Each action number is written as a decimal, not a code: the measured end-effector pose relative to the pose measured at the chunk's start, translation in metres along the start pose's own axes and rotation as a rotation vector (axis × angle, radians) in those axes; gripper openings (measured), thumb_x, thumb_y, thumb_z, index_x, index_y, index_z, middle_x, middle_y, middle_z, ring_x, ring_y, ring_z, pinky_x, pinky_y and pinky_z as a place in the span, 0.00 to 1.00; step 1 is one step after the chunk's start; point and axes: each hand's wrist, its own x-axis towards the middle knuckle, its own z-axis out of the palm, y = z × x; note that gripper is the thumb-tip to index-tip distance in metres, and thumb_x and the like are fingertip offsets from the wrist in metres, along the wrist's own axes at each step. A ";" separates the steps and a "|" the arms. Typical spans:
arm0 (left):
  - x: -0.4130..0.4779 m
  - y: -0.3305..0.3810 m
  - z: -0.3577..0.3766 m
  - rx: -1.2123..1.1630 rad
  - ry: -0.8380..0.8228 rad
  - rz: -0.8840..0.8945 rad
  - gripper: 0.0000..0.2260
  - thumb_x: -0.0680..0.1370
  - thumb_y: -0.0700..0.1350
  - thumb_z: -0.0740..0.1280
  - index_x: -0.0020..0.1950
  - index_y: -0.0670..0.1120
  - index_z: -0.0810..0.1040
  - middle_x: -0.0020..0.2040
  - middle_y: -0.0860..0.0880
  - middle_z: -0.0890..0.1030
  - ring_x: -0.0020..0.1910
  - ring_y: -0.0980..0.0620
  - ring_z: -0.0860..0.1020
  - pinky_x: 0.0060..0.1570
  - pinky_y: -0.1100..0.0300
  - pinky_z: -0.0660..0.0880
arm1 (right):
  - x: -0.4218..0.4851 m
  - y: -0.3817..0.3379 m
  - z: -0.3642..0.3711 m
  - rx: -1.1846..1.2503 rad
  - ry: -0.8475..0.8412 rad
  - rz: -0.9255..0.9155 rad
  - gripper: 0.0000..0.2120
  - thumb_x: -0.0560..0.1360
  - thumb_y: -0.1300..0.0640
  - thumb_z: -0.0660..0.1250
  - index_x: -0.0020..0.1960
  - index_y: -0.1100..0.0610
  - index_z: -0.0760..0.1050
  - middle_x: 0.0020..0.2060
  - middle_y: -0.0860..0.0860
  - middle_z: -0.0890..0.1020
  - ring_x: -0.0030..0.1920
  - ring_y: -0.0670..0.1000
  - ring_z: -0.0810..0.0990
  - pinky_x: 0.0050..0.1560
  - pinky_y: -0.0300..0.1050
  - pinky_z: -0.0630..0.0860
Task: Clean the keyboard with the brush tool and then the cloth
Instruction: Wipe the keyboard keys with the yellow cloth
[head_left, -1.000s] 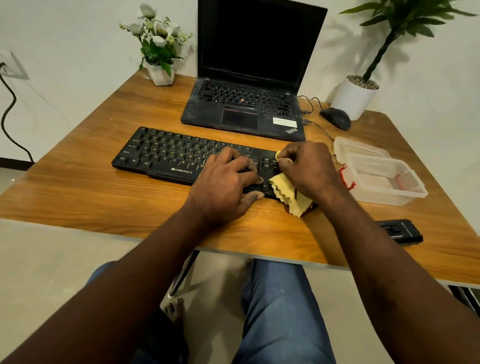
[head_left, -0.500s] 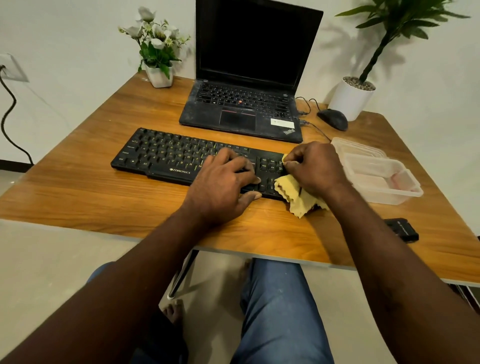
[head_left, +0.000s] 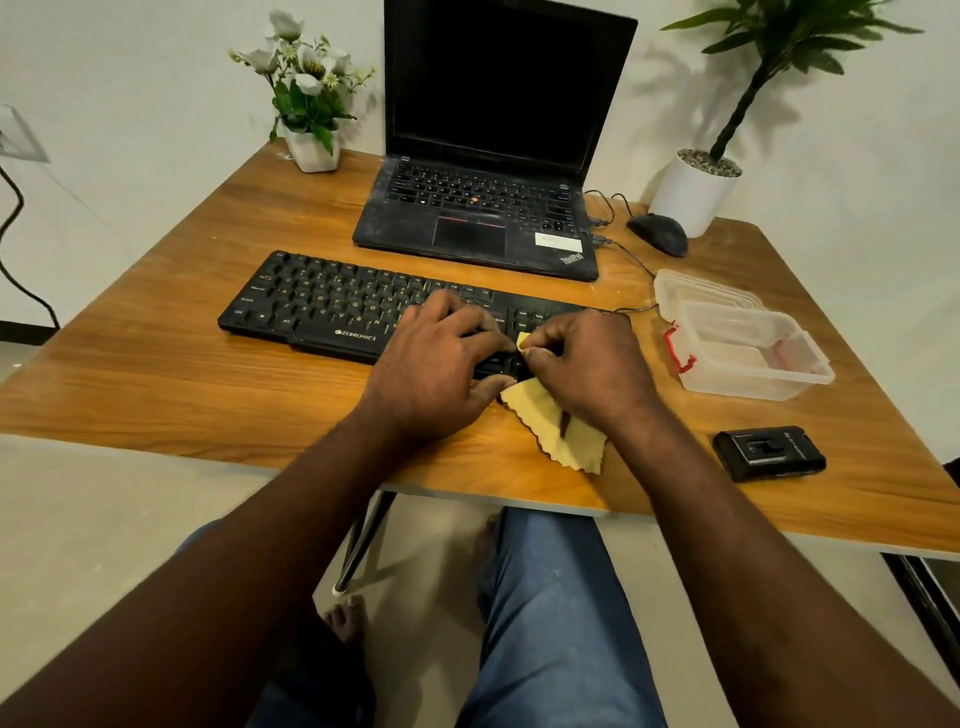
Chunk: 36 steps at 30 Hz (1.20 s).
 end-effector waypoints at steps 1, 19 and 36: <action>0.000 0.000 0.000 0.006 0.003 -0.002 0.21 0.77 0.64 0.67 0.67 0.56 0.80 0.61 0.55 0.79 0.63 0.49 0.69 0.56 0.49 0.69 | -0.002 -0.003 0.003 -0.039 0.000 -0.005 0.05 0.77 0.55 0.72 0.47 0.49 0.87 0.43 0.46 0.87 0.43 0.45 0.84 0.49 0.49 0.83; 0.001 -0.001 0.000 0.060 -0.033 0.001 0.25 0.78 0.70 0.58 0.69 0.60 0.79 0.64 0.55 0.76 0.64 0.49 0.67 0.56 0.51 0.66 | -0.031 0.023 -0.027 0.142 0.260 0.136 0.06 0.74 0.56 0.75 0.51 0.52 0.88 0.48 0.47 0.88 0.44 0.41 0.83 0.50 0.45 0.82; 0.001 -0.003 0.004 0.059 -0.014 0.013 0.26 0.77 0.68 0.58 0.66 0.57 0.82 0.62 0.55 0.78 0.62 0.48 0.69 0.54 0.49 0.68 | -0.007 -0.003 0.006 -0.125 0.155 0.100 0.08 0.78 0.56 0.69 0.50 0.52 0.87 0.47 0.49 0.88 0.46 0.49 0.85 0.49 0.46 0.83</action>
